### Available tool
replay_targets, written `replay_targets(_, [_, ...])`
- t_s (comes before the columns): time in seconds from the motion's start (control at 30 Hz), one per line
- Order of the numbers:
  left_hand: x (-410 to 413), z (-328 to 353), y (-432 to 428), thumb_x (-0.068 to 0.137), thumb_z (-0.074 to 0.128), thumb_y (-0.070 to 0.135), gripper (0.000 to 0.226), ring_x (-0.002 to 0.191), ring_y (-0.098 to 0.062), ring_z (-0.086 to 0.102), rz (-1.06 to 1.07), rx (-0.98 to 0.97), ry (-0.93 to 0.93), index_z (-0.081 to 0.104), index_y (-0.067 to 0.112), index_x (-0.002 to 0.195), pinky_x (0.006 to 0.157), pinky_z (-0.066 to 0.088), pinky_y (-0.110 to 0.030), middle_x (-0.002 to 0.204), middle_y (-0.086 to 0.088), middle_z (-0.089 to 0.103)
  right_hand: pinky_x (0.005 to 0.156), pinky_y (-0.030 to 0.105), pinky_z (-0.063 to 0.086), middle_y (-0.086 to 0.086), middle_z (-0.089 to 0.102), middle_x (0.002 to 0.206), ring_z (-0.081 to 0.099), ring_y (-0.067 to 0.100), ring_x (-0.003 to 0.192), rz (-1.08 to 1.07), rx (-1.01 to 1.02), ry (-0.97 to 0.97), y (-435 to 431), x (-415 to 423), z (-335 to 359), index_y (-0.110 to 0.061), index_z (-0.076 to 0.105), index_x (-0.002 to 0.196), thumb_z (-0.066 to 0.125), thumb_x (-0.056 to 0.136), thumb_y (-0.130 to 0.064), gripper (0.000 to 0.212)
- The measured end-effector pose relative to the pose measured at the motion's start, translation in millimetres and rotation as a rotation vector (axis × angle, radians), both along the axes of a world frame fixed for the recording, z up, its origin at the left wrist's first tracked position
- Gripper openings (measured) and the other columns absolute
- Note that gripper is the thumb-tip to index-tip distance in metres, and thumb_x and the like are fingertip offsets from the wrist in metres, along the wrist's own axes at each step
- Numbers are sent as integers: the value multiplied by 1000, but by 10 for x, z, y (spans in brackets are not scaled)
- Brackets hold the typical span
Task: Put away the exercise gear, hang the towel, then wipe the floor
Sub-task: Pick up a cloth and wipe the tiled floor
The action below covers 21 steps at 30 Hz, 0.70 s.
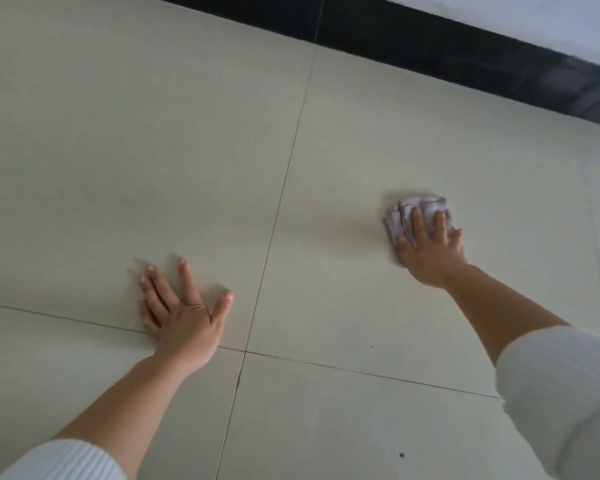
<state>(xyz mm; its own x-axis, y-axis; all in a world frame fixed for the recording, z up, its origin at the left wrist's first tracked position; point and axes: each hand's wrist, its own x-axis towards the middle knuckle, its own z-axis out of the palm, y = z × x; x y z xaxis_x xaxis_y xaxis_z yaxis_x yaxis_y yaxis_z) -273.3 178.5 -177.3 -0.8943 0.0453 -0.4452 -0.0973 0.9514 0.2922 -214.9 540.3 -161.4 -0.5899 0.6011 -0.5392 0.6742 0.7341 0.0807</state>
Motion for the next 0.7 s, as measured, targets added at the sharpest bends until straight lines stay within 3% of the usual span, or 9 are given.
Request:
replay_targets(0.1, [4,-11,2,87,40,61,88,141,-26,-27,-4,1,14,-9,22,150,113,-8,-47,153,-16,-27,113,63,-1,9,-23,158,-17,49,140,-63,-102,11,-647,-133,49,-39,-13,149,7,93,-59,63])
replay_targets(0.23, [-3,4,2,88,39,61,88,141,-27,-27,-14,-3,-8,-11,23,149,114,-9,-48,153,-17,-26,115,60,-8,6,-34,153,-28,47,137,335,-169,113,-1707,226,147,-41,-18,147,17,100,-52,60])
replay_targets(0.37, [20,55,1,88,42,59,89,141,-27,-26,-21,4,-12,-10,21,149,114,-8,-48,154,-17,-24,115,52,-16,2,-34,149,-32,38,137,528,-205,134,-2184,938,199,-44,-15,146,25,100,-49,61])
replay_targets(0.43, [12,84,-6,88,43,59,89,141,-27,-25,-27,20,-31,-9,21,150,114,-9,-48,154,-17,-24,117,48,-11,2,-25,154,-24,35,142,567,-186,146,-2252,1293,172,-43,-13,146,21,100,-50,58])
replay_targets(0.5, [1,103,-20,88,43,59,89,141,-28,-26,-34,30,-43,-10,21,149,113,-10,-47,153,-17,-25,119,47,1,4,-15,157,-12,33,145,481,-138,113,-2191,1553,188,-41,-9,148,10,97,-53,55])
replay_targets(0.57, [9,96,-28,88,42,59,90,141,-28,-26,-40,23,-50,-11,21,149,113,-11,-47,153,-17,-26,120,44,-1,3,-25,155,-15,30,146,311,-120,59,-1996,1713,244,-41,-17,147,-2,92,-55,59])
replay_targets(0.7, [4,25,-11,88,40,60,89,141,-30,-25,-43,5,-24,-11,19,149,113,-10,-49,153,-18,-25,119,43,-1,8,-25,157,-12,33,147,-161,-106,-39,-1359,1749,293,-37,-20,148,17,99,-52,63])
